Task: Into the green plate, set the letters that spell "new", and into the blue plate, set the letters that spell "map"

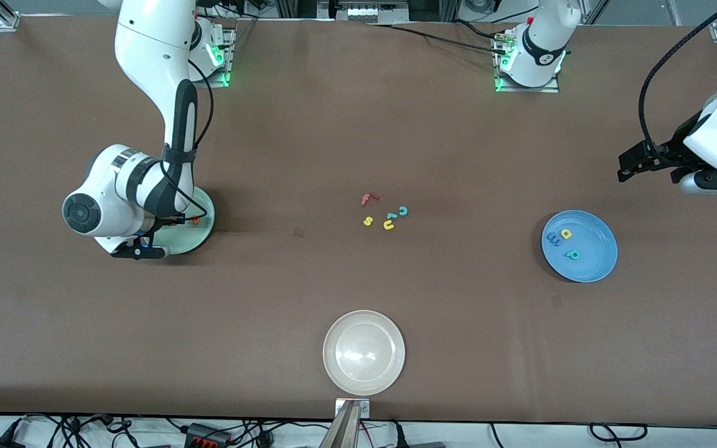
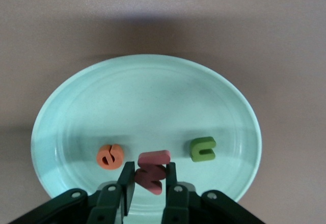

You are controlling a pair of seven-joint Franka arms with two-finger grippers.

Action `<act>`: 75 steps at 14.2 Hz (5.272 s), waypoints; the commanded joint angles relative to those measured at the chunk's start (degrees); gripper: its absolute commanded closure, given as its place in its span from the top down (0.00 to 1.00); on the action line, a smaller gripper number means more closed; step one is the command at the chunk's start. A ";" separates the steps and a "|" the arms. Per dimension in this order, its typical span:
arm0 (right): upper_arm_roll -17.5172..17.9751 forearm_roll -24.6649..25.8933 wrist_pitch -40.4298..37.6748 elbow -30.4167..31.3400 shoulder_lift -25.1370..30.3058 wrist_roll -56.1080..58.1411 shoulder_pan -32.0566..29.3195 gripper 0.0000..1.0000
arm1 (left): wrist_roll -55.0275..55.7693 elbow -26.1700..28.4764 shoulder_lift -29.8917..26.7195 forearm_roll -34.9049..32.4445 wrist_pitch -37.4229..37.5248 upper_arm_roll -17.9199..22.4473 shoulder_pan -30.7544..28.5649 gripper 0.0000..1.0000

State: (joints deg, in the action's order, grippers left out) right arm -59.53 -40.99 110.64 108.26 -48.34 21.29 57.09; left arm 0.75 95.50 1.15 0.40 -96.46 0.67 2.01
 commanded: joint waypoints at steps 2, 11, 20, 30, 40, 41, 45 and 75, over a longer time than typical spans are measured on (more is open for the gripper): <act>1.17 -1.02 1.07 -0.33 1.14 0.86 -0.58 1.00 | -0.74 -2.25 0.69 1.09 2.15 0.56 -0.60 1.00; -0.59 -1.02 0.72 -5.68 1.58 1.03 -1.02 1.00 | -5.67 -2.34 0.34 1.00 2.41 0.65 -0.60 1.00; 27.50 21.36 -3.58 -14.74 18.87 -19.25 -22.44 1.00 | -5.49 -2.34 0.34 1.00 3.64 0.82 -0.60 1.00; 56.90 40.20 -6.57 -17.02 36.38 -29.91 -51.81 1.00 | -5.14 -2.43 0.34 1.09 3.65 0.47 -0.60 1.00; 58.53 40.20 -15.89 -25.11 41.13 -23.49 -62.52 1.00 | -5.14 -2.43 0.34 1.00 3.82 0.47 -0.60 1.00; 60.74 40.28 -15.98 -25.11 41.39 -23.49 -64.98 1.00 | -5.14 -2.43 0.34 1.09 3.82 0.47 -0.60 1.00; 56.57 40.72 -16.86 -24.15 42.45 -23.67 -60.28 1.00 | -5.14 -2.43 0.25 1.09 3.82 0.38 -0.60 1.00; 56.10 42.39 -16.77 -8.68 53.17 -19.27 -59.47 1.00 | -5.05 -2.52 0.34 1.00 3.91 0.12 -0.51 1.00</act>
State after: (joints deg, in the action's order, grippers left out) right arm -3.43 0.56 94.52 98.74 3.53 1.15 -2.69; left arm -3.07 94.42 1.19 0.40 -93.80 0.94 1.71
